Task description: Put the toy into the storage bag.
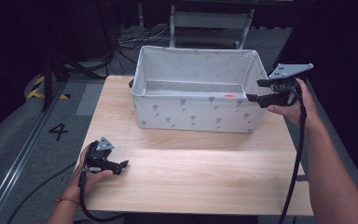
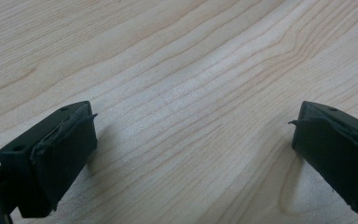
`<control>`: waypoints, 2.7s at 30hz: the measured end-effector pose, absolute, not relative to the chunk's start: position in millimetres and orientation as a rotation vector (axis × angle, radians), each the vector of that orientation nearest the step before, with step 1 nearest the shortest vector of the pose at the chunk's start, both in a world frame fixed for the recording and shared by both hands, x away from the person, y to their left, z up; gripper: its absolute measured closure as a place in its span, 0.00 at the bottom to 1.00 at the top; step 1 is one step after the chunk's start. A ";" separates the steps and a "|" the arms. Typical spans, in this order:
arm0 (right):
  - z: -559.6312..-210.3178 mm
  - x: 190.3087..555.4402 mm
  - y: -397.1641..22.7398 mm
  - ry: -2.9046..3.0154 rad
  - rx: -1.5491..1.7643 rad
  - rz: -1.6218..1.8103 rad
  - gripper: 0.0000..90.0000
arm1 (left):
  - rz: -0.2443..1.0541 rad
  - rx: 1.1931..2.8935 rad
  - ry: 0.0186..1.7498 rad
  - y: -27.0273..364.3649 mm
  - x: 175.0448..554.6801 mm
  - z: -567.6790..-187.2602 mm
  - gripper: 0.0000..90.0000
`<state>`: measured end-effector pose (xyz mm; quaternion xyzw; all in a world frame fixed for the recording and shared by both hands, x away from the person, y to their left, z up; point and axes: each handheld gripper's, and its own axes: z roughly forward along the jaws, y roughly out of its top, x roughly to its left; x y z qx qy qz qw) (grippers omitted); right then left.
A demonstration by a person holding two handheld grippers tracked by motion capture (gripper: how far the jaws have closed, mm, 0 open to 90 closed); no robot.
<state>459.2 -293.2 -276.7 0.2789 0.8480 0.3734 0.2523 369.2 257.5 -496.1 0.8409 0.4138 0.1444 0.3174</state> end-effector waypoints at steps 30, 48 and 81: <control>-339.3 370.6 -335.4 2.227 0.793 0.897 0.28 | 0.381 2.211 1.092 257.3 369.1 -496.2 0.00; -410.9 345.6 -352.3 2.270 0.868 0.842 0.28 | 0.386 2.215 1.090 257.5 369.2 -495.9 0.00; -500.1 330.2 -393.9 2.213 1.305 0.972 0.19 | 0.388 2.209 1.106 256.6 368.4 -495.9 0.00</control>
